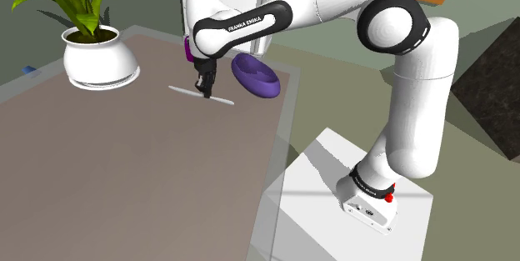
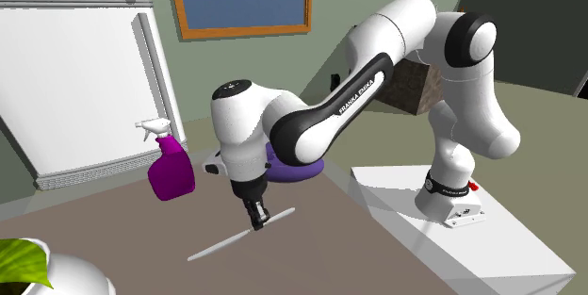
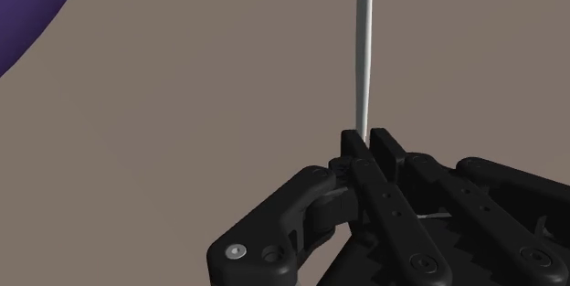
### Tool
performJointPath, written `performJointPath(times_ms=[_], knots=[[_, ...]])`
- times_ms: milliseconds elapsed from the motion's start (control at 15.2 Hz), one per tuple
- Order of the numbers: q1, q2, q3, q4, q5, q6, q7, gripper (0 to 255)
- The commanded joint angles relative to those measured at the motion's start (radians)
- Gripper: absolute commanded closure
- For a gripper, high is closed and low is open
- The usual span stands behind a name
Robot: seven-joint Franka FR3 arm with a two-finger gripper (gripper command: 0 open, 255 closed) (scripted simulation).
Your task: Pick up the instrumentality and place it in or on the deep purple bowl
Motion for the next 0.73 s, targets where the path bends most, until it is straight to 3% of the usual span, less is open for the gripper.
performJointPath(times_ms=[0,330,660], knots=[[0.0,0.0,0.0,0.0,0.0,0.0,0.0,255],[0.0,0.0,0.0,0.0,0.0,0.0,0.0,255],[-0.001,-0.026,0.002,0.031,0.005,-0.056,-0.004,255]])
